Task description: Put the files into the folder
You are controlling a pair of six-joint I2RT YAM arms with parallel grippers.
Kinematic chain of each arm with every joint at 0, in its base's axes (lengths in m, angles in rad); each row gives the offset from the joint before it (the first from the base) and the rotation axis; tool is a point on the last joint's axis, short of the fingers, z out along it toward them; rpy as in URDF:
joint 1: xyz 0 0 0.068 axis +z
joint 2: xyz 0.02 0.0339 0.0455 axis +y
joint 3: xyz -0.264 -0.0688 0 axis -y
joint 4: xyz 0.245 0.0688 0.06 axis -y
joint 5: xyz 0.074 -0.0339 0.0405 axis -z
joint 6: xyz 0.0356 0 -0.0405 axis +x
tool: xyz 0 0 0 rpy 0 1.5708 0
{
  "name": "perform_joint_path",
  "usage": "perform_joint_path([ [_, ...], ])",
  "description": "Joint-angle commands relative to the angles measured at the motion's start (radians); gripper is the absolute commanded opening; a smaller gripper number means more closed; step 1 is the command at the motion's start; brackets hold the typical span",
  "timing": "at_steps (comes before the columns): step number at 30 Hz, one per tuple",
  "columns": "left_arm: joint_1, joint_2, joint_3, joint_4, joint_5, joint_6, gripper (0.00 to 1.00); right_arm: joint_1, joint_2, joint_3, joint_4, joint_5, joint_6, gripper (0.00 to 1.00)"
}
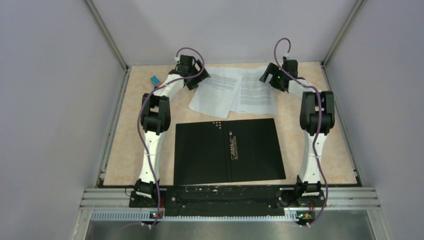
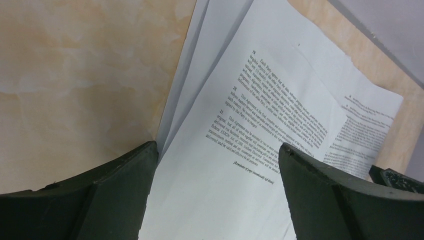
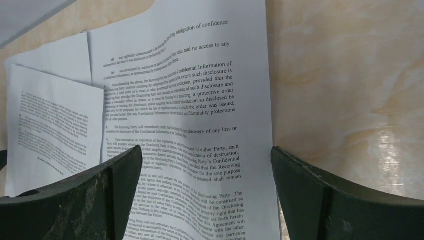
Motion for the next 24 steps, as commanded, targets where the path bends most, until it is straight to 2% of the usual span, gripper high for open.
perform_joint_path([
  [1,-0.011,-0.047,-0.065,-0.017,-0.058,-0.067,0.95,0.040,0.018,-0.034,-0.069,-0.031,0.025,0.99],
  [6,-0.005,-0.089,-0.102,-0.047,-0.124,-0.071,0.94,0.041,0.001,-0.051,-0.069,-0.037,0.024,0.99],
  [8,0.003,-0.084,-0.098,-0.053,-0.100,-0.065,0.92,0.040,-0.009,-0.051,-0.089,-0.001,0.009,0.99],
  [10,0.012,-0.057,-0.063,-0.077,-0.056,-0.041,0.87,0.031,-0.014,-0.055,-0.097,0.000,0.001,0.99],
  [13,0.014,-0.001,0.044,-0.198,-0.047,0.019,0.83,0.020,-0.023,-0.056,-0.112,-0.012,-0.011,0.99],
  [24,0.013,-0.032,-0.004,-0.277,-0.124,0.142,0.81,-0.013,-0.077,-0.060,-0.205,0.031,-0.075,0.99],
])
